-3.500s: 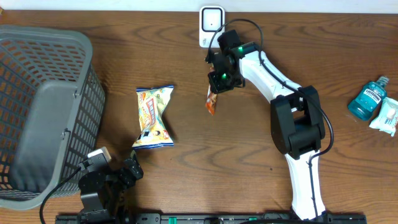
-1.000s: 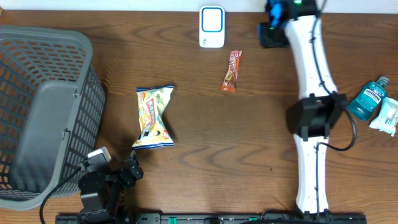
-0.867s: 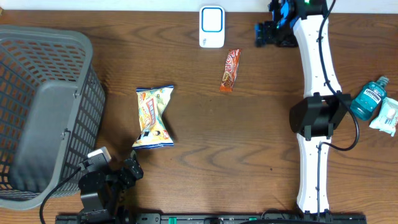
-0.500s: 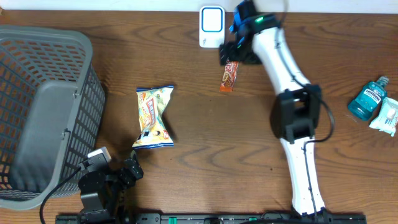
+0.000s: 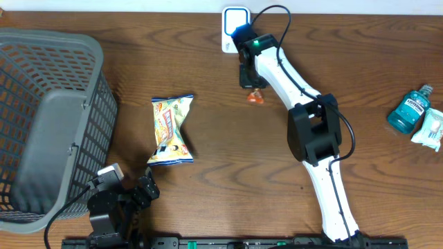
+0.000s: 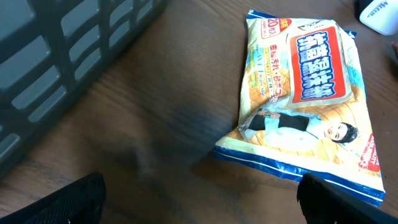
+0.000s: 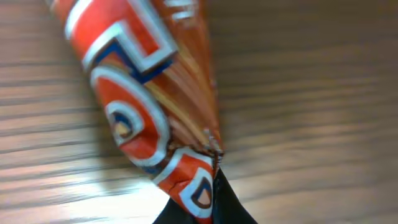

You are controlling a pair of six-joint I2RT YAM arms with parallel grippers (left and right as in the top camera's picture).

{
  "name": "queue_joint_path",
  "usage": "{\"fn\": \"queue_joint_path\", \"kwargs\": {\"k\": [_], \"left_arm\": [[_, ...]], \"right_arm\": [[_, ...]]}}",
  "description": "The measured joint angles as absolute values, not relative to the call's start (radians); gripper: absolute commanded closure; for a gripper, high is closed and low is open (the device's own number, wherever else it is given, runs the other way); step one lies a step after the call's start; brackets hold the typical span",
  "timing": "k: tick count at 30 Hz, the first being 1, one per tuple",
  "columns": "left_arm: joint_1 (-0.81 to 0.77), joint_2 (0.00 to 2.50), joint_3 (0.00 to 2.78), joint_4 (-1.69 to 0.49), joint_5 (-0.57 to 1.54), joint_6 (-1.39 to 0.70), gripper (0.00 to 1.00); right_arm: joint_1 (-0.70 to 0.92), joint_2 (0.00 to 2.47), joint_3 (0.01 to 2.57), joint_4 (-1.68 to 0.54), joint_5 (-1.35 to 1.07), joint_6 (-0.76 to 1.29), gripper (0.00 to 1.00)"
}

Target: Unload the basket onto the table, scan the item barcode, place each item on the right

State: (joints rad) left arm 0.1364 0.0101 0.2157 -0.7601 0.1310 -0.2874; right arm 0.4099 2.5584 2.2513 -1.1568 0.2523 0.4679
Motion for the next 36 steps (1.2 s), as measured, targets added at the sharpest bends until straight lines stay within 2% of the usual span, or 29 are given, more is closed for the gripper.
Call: {"fn": "queue_joint_path", "kwargs": {"k": [7, 17, 36], "left_arm": [[0.136, 0.010, 0.216, -0.760, 0.131, -0.287, 0.02], [0.136, 0.010, 0.216, -0.760, 0.131, -0.287, 0.02], [0.136, 0.010, 0.216, -0.760, 0.131, -0.287, 0.02]], "right_arm": [[0.267, 2.539, 2.223, -1.266, 0.355, 0.482, 0.99], [-0.178, 2.380, 2.211, -1.260, 0.399, 0.500, 0.99], [-0.734, 2.380, 2.209, -1.237, 0.455, 0.489, 0.99]]}}
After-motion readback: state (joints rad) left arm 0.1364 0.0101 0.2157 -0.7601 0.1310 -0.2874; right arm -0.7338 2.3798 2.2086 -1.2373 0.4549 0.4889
